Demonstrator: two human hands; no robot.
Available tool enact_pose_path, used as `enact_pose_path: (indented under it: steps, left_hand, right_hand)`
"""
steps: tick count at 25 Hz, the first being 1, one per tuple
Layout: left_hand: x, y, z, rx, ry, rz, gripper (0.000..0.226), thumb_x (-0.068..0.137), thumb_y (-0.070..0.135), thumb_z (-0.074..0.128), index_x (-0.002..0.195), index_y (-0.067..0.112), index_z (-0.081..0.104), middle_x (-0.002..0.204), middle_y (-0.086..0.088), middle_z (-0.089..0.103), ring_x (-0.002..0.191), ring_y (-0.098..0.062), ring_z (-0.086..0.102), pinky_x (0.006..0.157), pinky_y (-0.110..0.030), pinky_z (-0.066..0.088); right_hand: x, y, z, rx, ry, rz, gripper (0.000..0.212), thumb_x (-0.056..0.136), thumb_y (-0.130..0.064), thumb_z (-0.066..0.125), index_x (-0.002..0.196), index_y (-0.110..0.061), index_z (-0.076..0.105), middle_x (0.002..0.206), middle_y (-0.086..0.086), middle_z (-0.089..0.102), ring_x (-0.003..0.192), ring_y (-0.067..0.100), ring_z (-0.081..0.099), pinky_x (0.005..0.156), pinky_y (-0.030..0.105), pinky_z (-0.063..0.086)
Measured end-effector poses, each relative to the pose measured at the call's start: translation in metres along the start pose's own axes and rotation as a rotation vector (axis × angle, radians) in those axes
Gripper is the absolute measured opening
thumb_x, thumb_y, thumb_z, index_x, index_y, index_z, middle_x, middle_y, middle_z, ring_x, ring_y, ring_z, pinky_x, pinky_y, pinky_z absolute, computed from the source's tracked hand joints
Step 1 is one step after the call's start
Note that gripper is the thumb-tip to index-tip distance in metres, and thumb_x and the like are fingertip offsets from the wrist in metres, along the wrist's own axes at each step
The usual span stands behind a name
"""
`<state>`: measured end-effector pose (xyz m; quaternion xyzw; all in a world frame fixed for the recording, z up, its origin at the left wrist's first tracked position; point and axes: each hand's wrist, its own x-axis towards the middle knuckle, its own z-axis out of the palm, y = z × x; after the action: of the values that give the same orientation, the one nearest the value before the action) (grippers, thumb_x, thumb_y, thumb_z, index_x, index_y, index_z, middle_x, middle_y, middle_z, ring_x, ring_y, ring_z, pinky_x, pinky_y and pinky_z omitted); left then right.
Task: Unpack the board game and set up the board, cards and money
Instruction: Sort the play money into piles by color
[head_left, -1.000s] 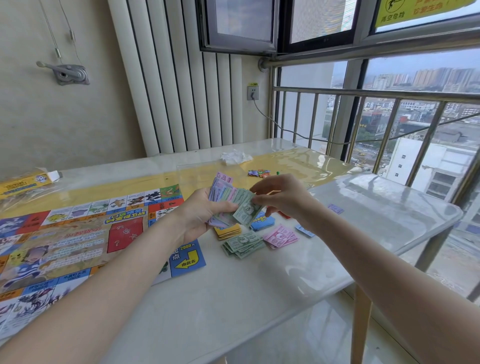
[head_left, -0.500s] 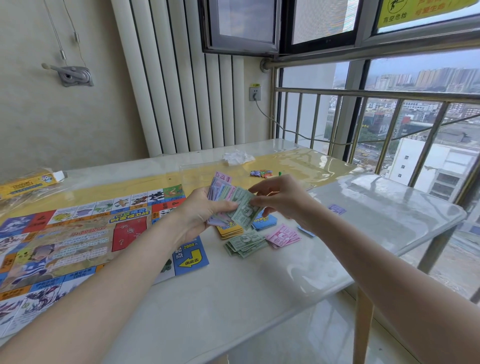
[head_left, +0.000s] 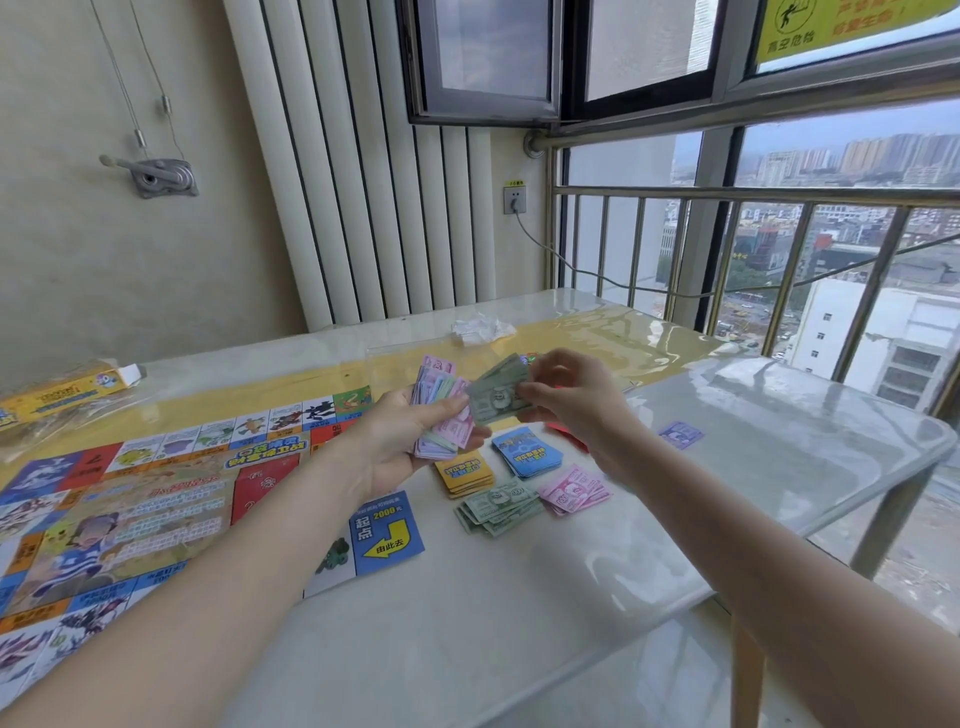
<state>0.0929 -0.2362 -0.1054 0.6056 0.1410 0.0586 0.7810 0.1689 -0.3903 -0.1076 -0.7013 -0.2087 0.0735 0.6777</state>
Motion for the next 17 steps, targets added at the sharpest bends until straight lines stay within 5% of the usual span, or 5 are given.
enact_pose_path:
  steps: [5,12,17]
  left_hand:
    - [0.004,-0.002,0.008,0.087,0.087,0.051,0.012,0.086,-0.005,0.057,0.086,0.008,0.058,0.058,-0.002,0.069,0.047,-0.011,0.065,0.046,-0.023,0.054]
    - [-0.001,-0.009,-0.002,0.229,0.027,0.102,0.014,0.084,-0.004,0.06,0.084,0.009,0.062,0.062,0.001,0.07,0.051,-0.01,0.066,0.049,-0.02,0.054]
    - [-0.007,-0.007,-0.023,0.335,0.018,-0.001,0.011,0.084,-0.006,0.058,0.094,-0.002,0.059,0.071,-0.011,0.071,0.057,-0.019,0.068,0.062,-0.032,0.057]
  right_hand:
    - [-0.002,0.004,0.005,-0.407,-0.123,-0.156,0.036,0.09,0.001,0.051,0.12,-0.019,0.053,0.091,0.007,0.058,0.071,0.025,0.07,0.067,0.038,0.059]
    - [-0.006,0.005,0.003,-0.368,-0.238,-0.065,0.019,0.087,0.002,0.056,0.101,-0.011,0.052,0.09,0.008,0.056,0.067,0.026,0.067,0.064,0.032,0.059]
    - [-0.017,0.001,-0.004,-0.308,-0.336,0.221,0.017,0.081,0.011,0.059,0.087,-0.005,0.06,0.071,0.013,0.059,0.048,0.015,0.06,0.046,0.018,0.05]
